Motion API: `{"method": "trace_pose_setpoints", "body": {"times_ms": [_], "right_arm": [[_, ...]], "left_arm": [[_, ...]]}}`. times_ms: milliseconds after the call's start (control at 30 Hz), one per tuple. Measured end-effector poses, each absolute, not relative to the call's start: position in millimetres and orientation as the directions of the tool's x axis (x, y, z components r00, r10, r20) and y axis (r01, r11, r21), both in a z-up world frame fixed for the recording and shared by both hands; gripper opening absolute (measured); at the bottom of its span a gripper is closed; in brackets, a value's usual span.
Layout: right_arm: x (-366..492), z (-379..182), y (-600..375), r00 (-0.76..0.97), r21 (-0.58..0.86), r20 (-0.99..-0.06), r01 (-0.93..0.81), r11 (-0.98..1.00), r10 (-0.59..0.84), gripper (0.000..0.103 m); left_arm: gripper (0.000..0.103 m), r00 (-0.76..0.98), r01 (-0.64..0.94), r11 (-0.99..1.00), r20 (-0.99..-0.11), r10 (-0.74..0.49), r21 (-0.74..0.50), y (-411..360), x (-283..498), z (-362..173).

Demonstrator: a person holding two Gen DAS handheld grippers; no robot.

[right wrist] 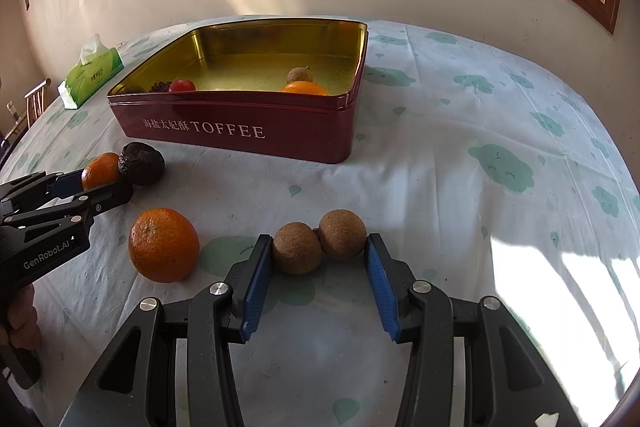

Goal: Organize fruits
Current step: 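Close the left tool on an orange while the right tool holds the longans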

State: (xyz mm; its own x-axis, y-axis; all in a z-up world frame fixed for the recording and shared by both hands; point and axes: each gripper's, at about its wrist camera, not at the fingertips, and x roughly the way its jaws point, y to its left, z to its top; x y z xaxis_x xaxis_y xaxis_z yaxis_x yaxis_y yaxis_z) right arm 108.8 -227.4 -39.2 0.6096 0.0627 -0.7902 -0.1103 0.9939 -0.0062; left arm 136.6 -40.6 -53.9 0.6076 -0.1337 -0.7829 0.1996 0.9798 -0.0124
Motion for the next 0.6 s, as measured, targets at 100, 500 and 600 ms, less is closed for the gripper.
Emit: {"method": "trace_pose_setpoints", "body": {"times_ms": [100, 500, 600], "right_arm": [[109, -39, -227, 0.610, -0.006, -0.790, -0.110, 0.994, 0.063, 0.044], [109, -39, -227, 0.610, -0.006, -0.790, -0.110, 0.994, 0.062, 0.044], [109, -39, -228, 0.609, -0.006, -0.790, -0.110, 0.994, 0.063, 0.044]], "left_arm": [[0.042, 0.607, 0.200, 0.980, -0.783, -0.133, -0.012, -41, 137, -54], [0.042, 0.604, 0.191, 0.982, -0.787, -0.125, -0.010, -36, 126, -51], [0.042, 0.603, 0.188, 0.982, -0.789, -0.119, -0.004, -35, 123, -50]]}}
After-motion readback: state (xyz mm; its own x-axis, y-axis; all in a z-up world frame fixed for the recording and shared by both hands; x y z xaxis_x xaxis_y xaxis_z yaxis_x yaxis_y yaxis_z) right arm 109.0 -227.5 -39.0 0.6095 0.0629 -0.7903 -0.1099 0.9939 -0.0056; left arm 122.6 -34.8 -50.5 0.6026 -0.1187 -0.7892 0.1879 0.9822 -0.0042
